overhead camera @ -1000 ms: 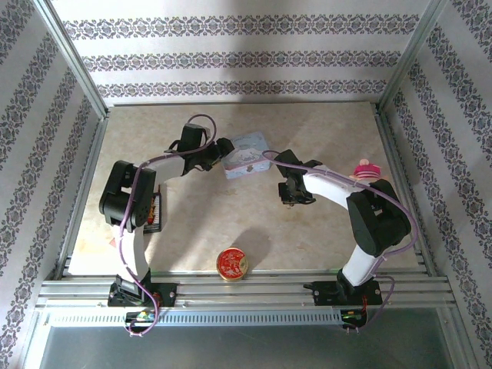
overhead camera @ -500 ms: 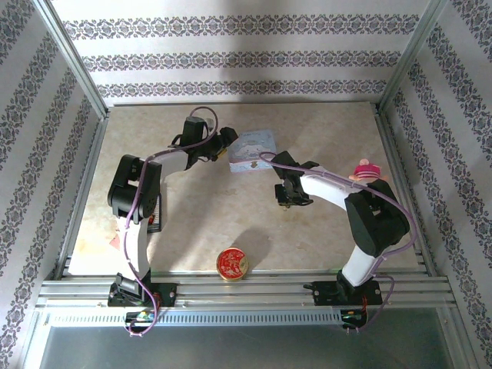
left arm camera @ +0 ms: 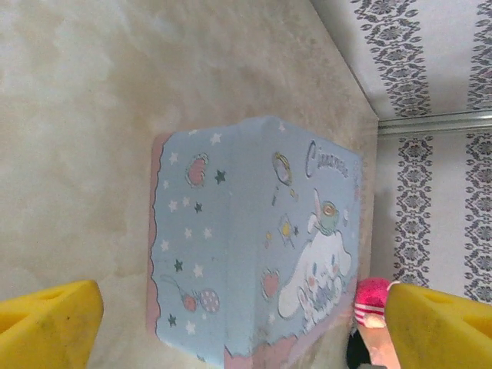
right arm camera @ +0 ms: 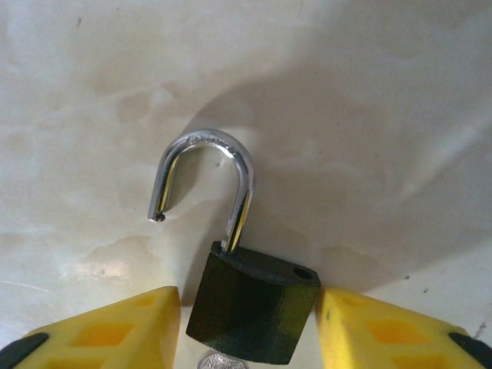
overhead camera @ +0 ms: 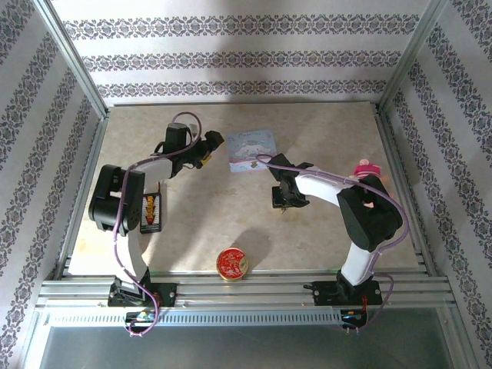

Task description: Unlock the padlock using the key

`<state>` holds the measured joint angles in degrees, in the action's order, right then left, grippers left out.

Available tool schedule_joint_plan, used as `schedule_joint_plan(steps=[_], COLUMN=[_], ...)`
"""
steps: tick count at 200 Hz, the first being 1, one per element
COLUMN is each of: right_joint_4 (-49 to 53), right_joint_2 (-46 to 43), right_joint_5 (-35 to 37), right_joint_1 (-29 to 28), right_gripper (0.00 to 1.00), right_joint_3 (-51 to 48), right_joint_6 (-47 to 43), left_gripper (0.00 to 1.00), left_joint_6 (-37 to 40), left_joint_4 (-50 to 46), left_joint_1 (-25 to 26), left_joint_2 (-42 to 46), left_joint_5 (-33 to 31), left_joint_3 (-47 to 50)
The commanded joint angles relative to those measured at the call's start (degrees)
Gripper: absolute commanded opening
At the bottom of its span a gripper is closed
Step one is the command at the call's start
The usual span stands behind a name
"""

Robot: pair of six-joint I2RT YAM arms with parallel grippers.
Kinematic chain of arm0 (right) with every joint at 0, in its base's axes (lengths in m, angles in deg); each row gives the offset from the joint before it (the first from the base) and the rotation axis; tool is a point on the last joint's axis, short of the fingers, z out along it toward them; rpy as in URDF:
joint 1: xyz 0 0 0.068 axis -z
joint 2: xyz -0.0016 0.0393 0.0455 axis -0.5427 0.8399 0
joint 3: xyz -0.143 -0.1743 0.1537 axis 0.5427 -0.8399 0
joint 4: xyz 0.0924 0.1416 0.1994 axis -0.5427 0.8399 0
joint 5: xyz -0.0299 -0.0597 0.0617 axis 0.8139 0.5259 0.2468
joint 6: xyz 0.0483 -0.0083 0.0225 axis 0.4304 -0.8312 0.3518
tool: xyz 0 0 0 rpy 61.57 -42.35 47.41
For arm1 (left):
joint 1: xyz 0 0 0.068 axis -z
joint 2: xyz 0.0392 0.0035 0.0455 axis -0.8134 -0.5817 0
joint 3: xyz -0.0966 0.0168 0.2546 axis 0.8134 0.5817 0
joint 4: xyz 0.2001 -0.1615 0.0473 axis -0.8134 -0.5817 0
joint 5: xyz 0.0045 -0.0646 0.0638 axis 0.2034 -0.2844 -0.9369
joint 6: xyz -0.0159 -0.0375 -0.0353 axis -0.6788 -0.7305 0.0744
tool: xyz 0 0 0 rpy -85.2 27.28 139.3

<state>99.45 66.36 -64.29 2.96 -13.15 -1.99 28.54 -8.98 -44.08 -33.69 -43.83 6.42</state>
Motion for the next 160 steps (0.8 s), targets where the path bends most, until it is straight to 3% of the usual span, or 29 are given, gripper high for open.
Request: schedule_joint_plan(steps=[1, 42, 71, 147, 155, 160], right_joint_4=[1.6, 3.8, 3.7, -5.0, -6.4, -7.2], right_joint_2=[-2.5, -10.9, -18.3, -37.5, -38.9, -39.7], right_joint_5=[1.0, 4.2, 6.9, 10.6, 11.0, 11.3], right_joint_1=[-0.7, -0.5, -0.1, 6.0, 6.7, 7.1], right_gripper=[0.5, 0.53, 0.55, 0.65, 0.69, 0.85], right_joint_3=[1.2, 0.8, -1.4, -13.9, -15.1, -15.9], right_joint_6=[0.9, 1.1, 1.0, -4.2, -4.8, -4.9], left_gripper=[0.99, 0.99, 0.99, 0.99, 0.99, 0.99], left_joint_6=[3.1, 8.2, 12.1, 20.0, 21.6, 22.6], left_joint_4=[-2.8, -10.2, -15.6, -12.4, -10.8, -10.1], left_joint_1=[-1.1, -2.9, -4.1, -5.0, -5.0, -5.0], left_joint_2=[5.5, 15.4, 25.0, 52.7, 54.8, 55.9], left_joint_5=[-1.4, -7.0, -15.7, -38.2, -40.7, -42.6], left_joint_3=[1.9, 6.8, 12.3, 33.6, 35.9, 37.0])
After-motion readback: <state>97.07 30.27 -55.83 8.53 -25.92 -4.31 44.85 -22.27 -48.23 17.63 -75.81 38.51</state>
